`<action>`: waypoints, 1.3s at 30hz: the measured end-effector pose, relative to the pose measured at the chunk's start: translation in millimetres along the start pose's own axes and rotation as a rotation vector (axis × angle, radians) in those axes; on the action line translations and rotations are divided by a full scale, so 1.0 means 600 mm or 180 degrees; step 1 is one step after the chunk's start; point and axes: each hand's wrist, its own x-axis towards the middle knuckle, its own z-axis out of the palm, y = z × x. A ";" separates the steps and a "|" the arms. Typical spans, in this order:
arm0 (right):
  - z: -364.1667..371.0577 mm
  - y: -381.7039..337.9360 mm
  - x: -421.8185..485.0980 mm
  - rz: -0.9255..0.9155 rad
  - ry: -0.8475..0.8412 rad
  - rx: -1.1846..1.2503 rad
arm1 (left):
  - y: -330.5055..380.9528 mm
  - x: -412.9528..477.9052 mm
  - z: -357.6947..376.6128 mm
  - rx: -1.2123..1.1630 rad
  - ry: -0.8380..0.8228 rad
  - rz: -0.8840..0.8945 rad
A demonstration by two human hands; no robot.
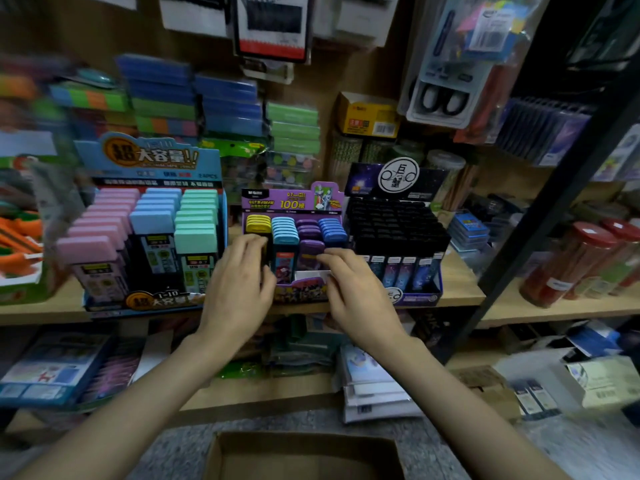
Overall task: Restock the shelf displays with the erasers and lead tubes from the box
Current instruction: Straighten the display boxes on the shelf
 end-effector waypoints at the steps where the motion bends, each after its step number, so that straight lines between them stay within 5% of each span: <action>1: 0.004 -0.001 0.007 0.0052 -0.0006 0.0038 | 0.000 0.005 0.001 -0.0039 -0.0038 0.0009; 24: 0.011 -0.012 0.041 0.0179 0.0083 -0.0238 | -0.005 -0.007 0.012 -0.0055 -0.0109 -0.0159; 33: 0.032 -0.037 0.030 0.0681 -0.0054 0.1490 | -0.004 -0.009 0.015 -0.0330 -0.0066 -0.0191; 39: 0.032 -0.035 0.066 0.1128 0.0369 0.1480 | -0.004 0.003 0.012 -0.0780 -0.0062 -0.0454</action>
